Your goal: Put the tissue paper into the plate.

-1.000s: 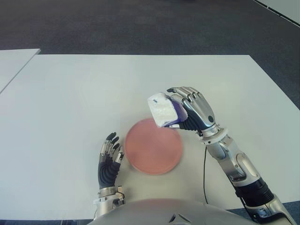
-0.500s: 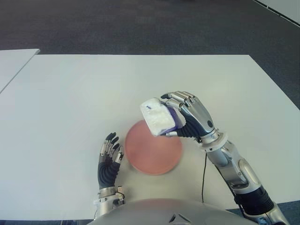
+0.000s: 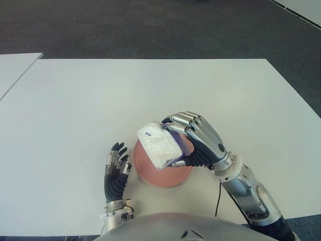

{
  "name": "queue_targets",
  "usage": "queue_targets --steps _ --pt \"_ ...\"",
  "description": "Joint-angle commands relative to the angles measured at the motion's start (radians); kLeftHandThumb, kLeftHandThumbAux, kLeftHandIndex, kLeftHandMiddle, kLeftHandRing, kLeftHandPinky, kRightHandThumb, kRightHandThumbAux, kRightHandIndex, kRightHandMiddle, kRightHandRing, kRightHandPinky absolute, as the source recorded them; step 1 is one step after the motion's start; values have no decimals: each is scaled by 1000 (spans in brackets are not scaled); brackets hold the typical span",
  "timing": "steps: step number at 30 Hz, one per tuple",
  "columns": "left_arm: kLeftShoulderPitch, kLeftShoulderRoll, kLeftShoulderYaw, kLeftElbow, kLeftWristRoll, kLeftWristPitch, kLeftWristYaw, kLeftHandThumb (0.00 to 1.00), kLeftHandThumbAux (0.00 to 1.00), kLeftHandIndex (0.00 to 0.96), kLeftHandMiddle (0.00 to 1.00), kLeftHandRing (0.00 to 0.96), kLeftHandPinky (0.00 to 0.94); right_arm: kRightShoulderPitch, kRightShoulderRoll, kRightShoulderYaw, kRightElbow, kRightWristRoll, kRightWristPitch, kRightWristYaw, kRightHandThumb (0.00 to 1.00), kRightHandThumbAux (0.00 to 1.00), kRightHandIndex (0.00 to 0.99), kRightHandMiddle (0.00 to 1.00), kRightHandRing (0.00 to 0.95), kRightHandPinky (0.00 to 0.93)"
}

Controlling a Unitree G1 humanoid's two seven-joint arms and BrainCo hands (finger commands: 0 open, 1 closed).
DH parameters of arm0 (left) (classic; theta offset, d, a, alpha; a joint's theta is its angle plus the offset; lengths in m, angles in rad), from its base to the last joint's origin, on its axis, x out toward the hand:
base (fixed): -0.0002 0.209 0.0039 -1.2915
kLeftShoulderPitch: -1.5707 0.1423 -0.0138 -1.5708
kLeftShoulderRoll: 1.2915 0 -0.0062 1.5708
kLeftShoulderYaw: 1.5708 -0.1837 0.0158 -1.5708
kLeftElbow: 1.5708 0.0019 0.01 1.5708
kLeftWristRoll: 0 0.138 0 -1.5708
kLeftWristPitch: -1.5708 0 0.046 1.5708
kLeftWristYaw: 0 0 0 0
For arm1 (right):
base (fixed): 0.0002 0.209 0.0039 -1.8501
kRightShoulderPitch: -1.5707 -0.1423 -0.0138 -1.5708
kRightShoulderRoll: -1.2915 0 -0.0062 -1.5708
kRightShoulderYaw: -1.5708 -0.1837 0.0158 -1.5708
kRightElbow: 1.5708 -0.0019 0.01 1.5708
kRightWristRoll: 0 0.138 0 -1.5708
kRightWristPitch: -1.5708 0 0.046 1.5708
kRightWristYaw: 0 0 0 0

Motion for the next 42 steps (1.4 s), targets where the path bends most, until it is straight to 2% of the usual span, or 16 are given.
queue_targets --steps 1,7,17,31,42 --pt "1 -66 -4 41 -24 38 2 263 657 122 178 218 262 9 -7 2 7 0 -29 31 712 715 438 891 876 870" --pt "0 -65 -3 47 -22 33 9 261 661 103 173 216 243 -5 0 24 83 -32 -63 24 711 716 438 899 878 866" --pt "11 -65 -5 32 9 47 29 249 663 97 153 190 211 -33 -1 19 173 -89 -118 -25 710 715 438 906 884 874" --pt "10 -59 -5 31 21 48 40 228 665 116 142 170 189 -22 26 18 186 -153 -85 -40 710 715 438 904 888 878" --pt "4 -62 -4 44 16 36 47 235 657 119 145 168 194 -31 31 15 193 -159 -70 -29 709 715 438 914 889 876"
